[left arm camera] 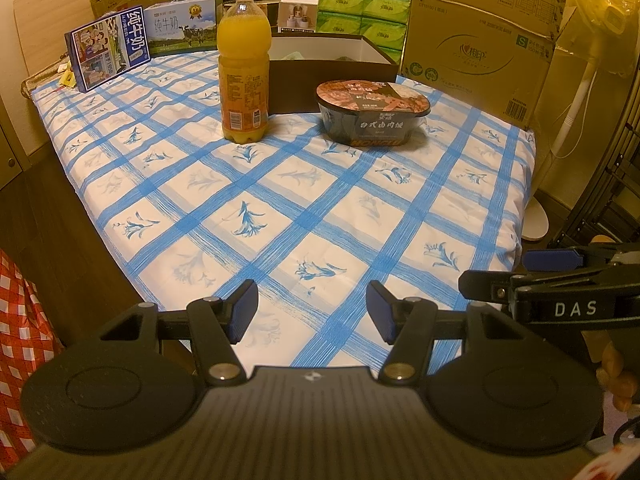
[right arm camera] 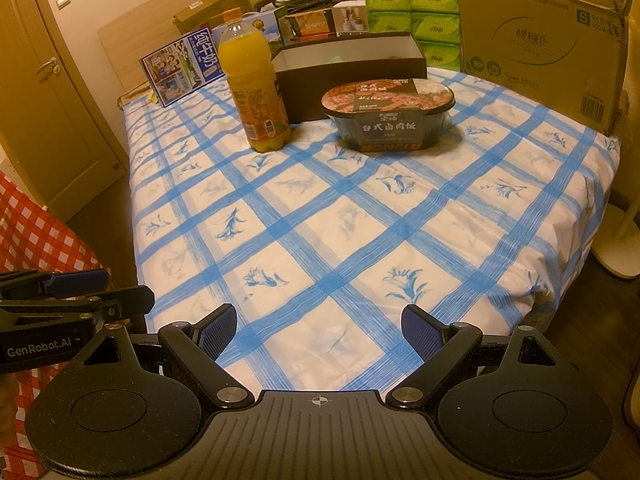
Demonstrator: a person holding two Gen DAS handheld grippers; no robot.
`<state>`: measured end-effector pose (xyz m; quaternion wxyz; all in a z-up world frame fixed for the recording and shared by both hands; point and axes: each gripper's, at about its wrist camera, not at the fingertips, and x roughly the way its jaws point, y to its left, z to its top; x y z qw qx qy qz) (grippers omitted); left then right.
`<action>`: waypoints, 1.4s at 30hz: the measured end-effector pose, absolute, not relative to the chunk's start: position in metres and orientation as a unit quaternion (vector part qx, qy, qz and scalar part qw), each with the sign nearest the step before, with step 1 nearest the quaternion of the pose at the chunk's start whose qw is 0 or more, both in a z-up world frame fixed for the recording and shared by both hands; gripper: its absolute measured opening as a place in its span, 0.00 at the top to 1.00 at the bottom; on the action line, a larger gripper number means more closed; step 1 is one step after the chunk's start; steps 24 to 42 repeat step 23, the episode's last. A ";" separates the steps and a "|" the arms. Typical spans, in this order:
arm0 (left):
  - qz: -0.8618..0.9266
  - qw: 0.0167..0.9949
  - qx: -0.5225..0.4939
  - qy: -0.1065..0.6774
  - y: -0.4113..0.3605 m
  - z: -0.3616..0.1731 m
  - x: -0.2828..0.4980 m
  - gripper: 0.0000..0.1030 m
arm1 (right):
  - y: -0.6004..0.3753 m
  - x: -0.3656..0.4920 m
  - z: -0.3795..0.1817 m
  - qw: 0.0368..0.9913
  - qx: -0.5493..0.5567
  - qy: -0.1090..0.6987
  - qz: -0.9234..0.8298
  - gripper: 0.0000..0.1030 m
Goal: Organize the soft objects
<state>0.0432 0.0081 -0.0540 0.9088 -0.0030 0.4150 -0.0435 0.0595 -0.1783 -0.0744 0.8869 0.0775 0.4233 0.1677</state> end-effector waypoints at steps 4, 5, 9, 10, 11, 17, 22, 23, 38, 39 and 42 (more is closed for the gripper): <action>-0.043 0.909 -0.003 0.415 0.008 -0.054 0.043 0.45 | -0.178 0.060 -0.075 0.887 0.077 0.423 0.168 0.14; -0.043 0.909 -0.003 0.415 0.008 -0.055 0.044 0.45 | -0.178 0.060 -0.075 0.887 0.077 0.423 0.168 0.14; -0.043 0.909 -0.003 0.415 0.008 -0.054 0.043 0.45 | -0.178 0.060 -0.074 0.887 0.078 0.423 0.168 0.14; -0.043 0.909 -0.003 0.415 0.008 -0.054 0.043 0.45 | -0.178 0.060 -0.075 0.887 0.078 0.423 0.168 0.14; -0.043 0.909 -0.003 0.415 0.008 -0.055 0.044 0.45 | -0.178 0.060 -0.075 0.887 0.077 0.423 0.168 0.14; -0.045 0.910 -0.004 0.413 0.008 -0.055 0.044 0.45 | -0.178 0.060 -0.075 0.887 0.077 0.423 0.168 0.14; -0.044 0.908 -0.003 0.417 0.011 -0.058 0.045 0.44 | -0.178 0.060 -0.075 0.887 0.078 0.424 0.168 0.14; -0.044 0.907 -0.004 0.418 0.012 -0.059 0.046 0.44 | -0.178 0.060 -0.075 0.887 0.077 0.424 0.168 0.14; -0.044 0.907 -0.004 0.418 0.012 -0.059 0.046 0.44 | -0.178 0.060 -0.075 0.887 0.077 0.424 0.168 0.14; -0.044 0.907 -0.004 0.418 0.012 -0.059 0.046 0.44 | -0.178 0.060 -0.075 0.887 0.077 0.424 0.168 0.14; -0.044 0.907 -0.004 0.418 0.012 -0.059 0.046 0.44 | -0.178 0.060 -0.075 0.887 0.077 0.424 0.168 0.14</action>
